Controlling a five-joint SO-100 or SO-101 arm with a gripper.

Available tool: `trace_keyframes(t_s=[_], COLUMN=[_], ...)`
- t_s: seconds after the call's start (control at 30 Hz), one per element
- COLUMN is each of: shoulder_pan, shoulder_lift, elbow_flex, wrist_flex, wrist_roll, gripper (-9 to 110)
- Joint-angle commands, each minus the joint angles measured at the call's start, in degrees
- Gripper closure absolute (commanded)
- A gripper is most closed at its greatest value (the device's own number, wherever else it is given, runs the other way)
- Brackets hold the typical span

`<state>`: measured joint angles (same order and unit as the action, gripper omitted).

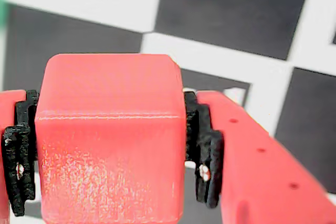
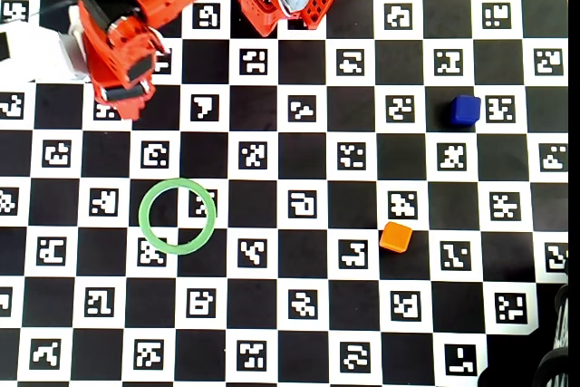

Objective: Grab the red cube then put it in the green circle then put the blue cube on top and finally the orange cube on top

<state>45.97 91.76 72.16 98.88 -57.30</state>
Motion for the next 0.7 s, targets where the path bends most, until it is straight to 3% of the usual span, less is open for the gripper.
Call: trace_keyframes(t_s=[0.0,0.67], shoulder_pan=[-4.3,-15.5], shoulder_lift=[-0.8,-14.3], elbow_flex=[-8.4,-12.4], wrist_flex=[3.3,-2.1], wrist_roll=[5.5,22.9], gripper=[103,104])
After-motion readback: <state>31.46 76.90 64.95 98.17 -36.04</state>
